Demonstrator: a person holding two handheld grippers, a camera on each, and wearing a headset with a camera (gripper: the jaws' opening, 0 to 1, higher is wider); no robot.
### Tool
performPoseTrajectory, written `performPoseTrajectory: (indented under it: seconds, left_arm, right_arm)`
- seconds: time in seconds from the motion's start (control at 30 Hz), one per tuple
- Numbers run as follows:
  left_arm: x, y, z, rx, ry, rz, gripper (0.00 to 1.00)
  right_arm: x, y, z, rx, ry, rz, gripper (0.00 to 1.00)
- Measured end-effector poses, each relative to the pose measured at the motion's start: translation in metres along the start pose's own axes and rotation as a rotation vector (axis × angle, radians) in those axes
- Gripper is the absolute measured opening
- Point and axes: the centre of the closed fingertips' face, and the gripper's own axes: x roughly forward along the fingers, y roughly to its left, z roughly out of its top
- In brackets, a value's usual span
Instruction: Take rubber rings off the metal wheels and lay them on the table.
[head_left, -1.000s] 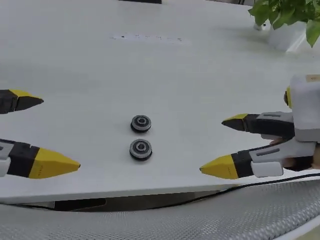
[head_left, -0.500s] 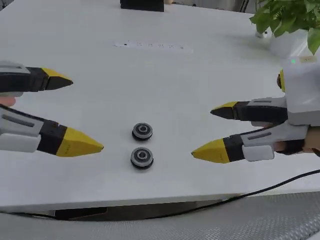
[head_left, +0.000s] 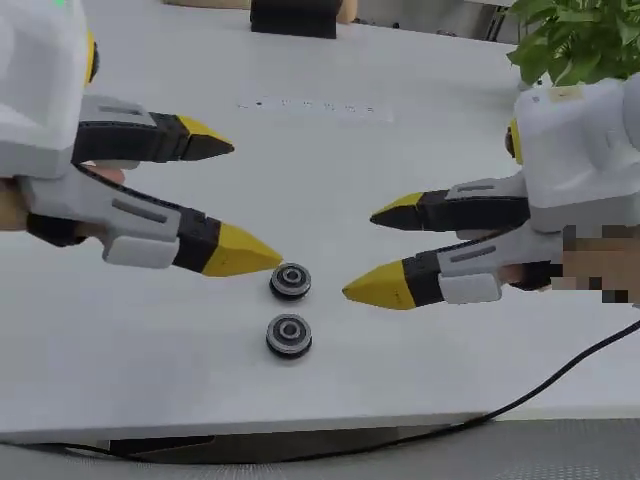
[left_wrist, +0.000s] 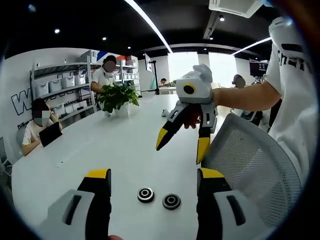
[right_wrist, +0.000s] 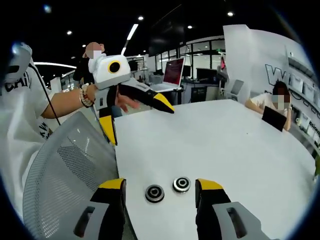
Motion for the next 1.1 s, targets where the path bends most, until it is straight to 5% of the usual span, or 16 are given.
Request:
performPoseTrajectory:
  seconds: [0.27, 0.53, 1.1]
  left_arm:
    - [0.022, 0.017, 0.013, -0.027, -0.088, 0.042, 0.49]
    - [0.043, 0.018, 0.003, -0.023, -0.087, 0.018, 0.29]
    - [0.053, -0.011, -0.070, -0.034, 0.062, -0.093, 0.23]
  right_arm:
    - [0.023, -0.006, 0.008, -0.038, -0.001, 0.020, 0.43]
    - [0.048, -0.005, -0.001, -0.039, 0.019, 0.060, 0.34]
    - [0.057, -0.008, -0.053, 0.099, 0.044, 0.080, 0.25]
